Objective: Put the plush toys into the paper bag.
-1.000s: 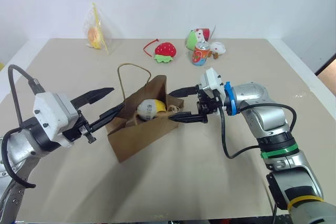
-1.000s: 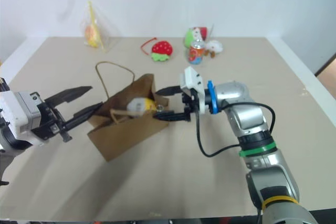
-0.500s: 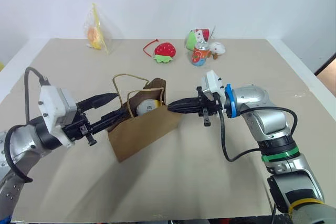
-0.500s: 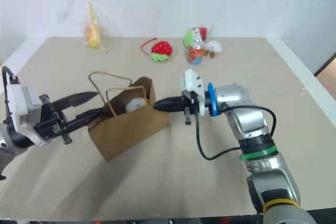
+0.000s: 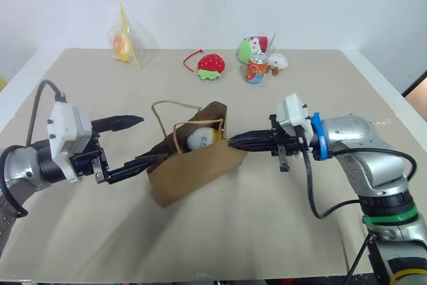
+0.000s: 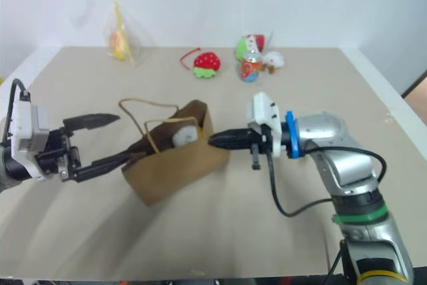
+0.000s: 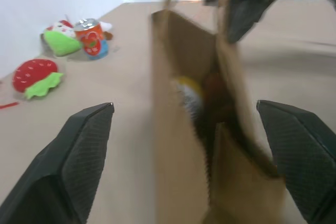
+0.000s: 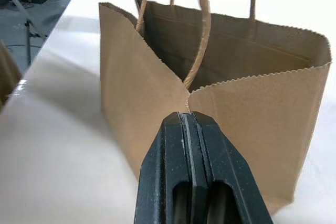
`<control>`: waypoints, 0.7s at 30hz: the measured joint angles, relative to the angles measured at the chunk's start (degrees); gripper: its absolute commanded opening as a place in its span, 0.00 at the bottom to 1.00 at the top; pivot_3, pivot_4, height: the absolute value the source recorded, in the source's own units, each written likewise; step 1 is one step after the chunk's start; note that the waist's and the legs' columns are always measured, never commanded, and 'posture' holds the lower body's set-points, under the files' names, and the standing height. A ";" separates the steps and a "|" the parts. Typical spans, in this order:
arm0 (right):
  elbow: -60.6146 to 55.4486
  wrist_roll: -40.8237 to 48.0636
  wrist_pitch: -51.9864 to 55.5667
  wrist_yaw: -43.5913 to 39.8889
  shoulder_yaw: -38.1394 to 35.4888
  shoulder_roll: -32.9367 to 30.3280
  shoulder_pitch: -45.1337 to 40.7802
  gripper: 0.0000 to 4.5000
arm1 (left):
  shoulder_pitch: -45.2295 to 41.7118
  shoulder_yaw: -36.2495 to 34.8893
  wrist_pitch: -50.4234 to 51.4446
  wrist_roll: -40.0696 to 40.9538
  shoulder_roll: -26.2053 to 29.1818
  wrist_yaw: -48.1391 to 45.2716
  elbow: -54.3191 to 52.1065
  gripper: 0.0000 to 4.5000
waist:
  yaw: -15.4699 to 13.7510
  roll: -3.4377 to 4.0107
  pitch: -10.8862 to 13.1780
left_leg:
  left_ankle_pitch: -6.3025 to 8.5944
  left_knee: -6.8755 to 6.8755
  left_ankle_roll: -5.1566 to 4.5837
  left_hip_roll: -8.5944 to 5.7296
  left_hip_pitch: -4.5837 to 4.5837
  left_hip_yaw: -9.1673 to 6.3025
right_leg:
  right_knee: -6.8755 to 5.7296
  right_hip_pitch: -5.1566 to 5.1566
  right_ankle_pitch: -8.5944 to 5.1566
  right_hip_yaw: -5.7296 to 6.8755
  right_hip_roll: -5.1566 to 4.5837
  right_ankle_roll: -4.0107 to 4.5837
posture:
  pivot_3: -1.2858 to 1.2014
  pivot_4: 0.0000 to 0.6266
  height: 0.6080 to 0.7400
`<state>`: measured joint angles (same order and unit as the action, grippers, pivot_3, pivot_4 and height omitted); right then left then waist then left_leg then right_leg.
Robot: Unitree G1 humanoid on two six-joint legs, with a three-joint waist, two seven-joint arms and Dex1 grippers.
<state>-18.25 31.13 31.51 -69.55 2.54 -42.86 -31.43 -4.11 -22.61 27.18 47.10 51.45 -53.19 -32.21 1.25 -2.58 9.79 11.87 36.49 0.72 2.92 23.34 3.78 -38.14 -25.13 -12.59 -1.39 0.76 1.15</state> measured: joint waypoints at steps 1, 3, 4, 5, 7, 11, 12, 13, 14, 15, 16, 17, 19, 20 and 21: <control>-1.51 0.98 1.33 0.32 -0.84 -0.98 0.81 0.00 | -0.34 0.27 0.00 -0.02 -0.05 -0.03 -0.02 1.00 | -0.01 0.00 0.00 | 0.00 0.00 0.00 -0.01 0.02 0.01 | 0.00 -0.01 0.00 -0.01 -0.02 0.00 | 0.52 0.24 1.00; -6.27 4.48 5.42 1.32 -2.97 -3.93 3.77 0.00 | -0.62 0.70 -0.01 -0.04 -0.45 0.01 -0.25 1.00 | -0.02 -0.01 0.00 | 0.02 -0.03 0.03 -0.04 0.01 -0.01 | 0.01 0.01 -0.04 -0.01 -0.05 -0.04 | 0.52 0.24 1.00; -7.84 6.12 7.34 1.99 -3.60 -4.66 4.58 0.00 | -0.80 1.15 0.01 -0.04 -0.72 0.07 -0.30 1.00 | -0.01 -0.01 0.00 | 0.02 -0.02 0.04 -0.05 0.01 0.00 | 0.01 0.00 -0.04 -0.02 -0.05 -0.05 | 0.52 0.24 1.00; -9.86 8.28 9.78 2.91 -4.63 -5.33 5.62 0.00 | -1.29 1.97 0.02 -0.02 -0.98 0.13 -0.42 1.00 | 0.05 -0.01 0.00 | 0.02 -0.02 0.04 -0.04 0.00 0.02 | 0.01 0.00 -0.03 -0.05 -0.04 -0.06 | 0.52 0.24 1.00; -12.55 11.69 13.67 4.80 -5.68 -6.56 6.56 0.00 | -2.45 2.63 0.04 -0.01 -1.14 0.19 -0.31 1.00 | 0.09 -0.01 0.00 | 0.02 -0.01 0.03 -0.03 -0.01 0.00 | 0.00 0.00 -0.02 -0.03 -0.02 -0.08 | 0.52 0.24 1.00; -16.56 17.13 20.37 10.26 -7.42 -7.77 7.19 0.00 | -5.14 3.46 -0.57 -0.71 -1.19 -0.16 0.56 1.00 | 0.08 -0.01 0.00 | 0.02 0.00 0.03 -0.05 -0.04 -0.03 | 0.00 0.03 -0.01 0.02 0.01 -0.08 | 0.52 0.24 1.00; -17.01 18.20 21.44 11.34 -7.64 -7.97 7.46 0.00 | -5.43 3.99 -0.67 -0.96 -1.28 -0.23 0.84 1.00 | 0.08 -0.01 0.00 | 0.02 0.00 0.03 -0.05 -0.04 -0.05 | 0.00 0.04 -0.01 0.02 0.01 -0.08 | 0.52 0.24 1.00; -17.27 19.18 22.49 12.46 -7.77 -8.08 7.56 0.00 | -5.44 4.47 -0.74 -1.10 -1.48 -0.39 1.21 1.00 | 0.08 -0.01 0.00 | 0.02 0.00 0.03 -0.04 -0.04 -0.03 | 0.00 0.03 -0.01 0.01 0.01 -0.08 | 0.52 0.24 1.00; -17.53 19.59 23.00 13.50 -7.84 -8.08 7.58 0.00 | -5.45 4.80 -0.83 -1.21 -1.66 -0.67 1.51 1.00 | 0.09 -0.01 0.00 | 0.02 0.00 0.03 -0.04 -0.04 -0.03 | 0.00 0.03 -0.01 0.00 0.01 -0.08 | 0.52 0.24 1.00; -17.56 19.78 23.25 14.24 -7.85 -8.07 7.56 0.07 | -5.45 4.91 -0.92 -1.34 -1.86 -0.84 1.60 1.00 | 0.09 -0.01 0.00 | 0.02 0.00 0.03 -0.05 -0.02 -0.03 | 0.01 0.02 -0.01 0.00 0.00 -0.08 | 0.52 0.24 1.00; -17.49 19.79 23.45 14.96 -7.85 -8.08 7.52 0.15 | -5.46 5.00 -1.02 -1.50 -2.11 -0.96 1.65 1.00 | 0.09 -0.01 0.00 | 0.02 0.00 0.03 -0.05 -0.02 -0.03 | 0.01 0.02 -0.02 0.00 -0.01 -0.08 | 0.52 0.24 1.00; -17.14 19.73 23.47 15.45 -7.85 -8.09 7.42 0.21 | -5.46 5.19 -1.07 -1.60 -2.39 -1.03 1.71 1.00 | 0.08 -0.02 0.00 | 0.02 0.00 0.03 -0.07 0.00 -0.03 | 0.01 0.02 -0.02 0.00 -0.01 -0.08 | 0.52 0.24 1.00; -15.73 19.30 23.20 14.69 -7.85 -9.48 7.26 0.42 | -5.45 5.50 -1.07 -1.68 -2.75 -1.13 1.73 1.00 | 0.06 -0.02 0.00 | 0.02 0.00 0.03 -0.12 0.01 -0.03 | 0.01 0.02 -0.02 0.00 -0.02 -0.09 | 0.52 0.24 1.00; -15.05 19.21 22.92 14.06 -7.85 -10.27 7.00 0.53 | -5.45 5.50 -1.08 -1.76 -2.74 -1.18 1.76 1.00 | 0.06 -0.02 0.00 | 0.02 0.00 0.03 -0.12 0.01 -0.02 | 0.01 0.02 -0.03 -0.01 -0.02 -0.09 | 0.52 0.24 1.00; -14.49 19.18 22.43 13.23 -7.85 -10.82 6.52 0.65 | -5.44 5.52 -1.09 -1.92 -2.74 -1.24 1.78 1.00 | 0.08 -0.02 0.00 | 0.02 0.00 0.03 -0.13 0.01 0.00 | 0.02 0.01 -0.02 -0.04 -0.02 -0.10 | 0.52 0.24 1.00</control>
<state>-32.74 50.31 53.93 -56.32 -5.31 -53.68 -24.92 -9.55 -17.09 26.09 45.18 48.71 -54.43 -30.42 1.33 -2.60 9.80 11.88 36.48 0.75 2.79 23.35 3.77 -38.12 -25.12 -12.61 -1.43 0.74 1.05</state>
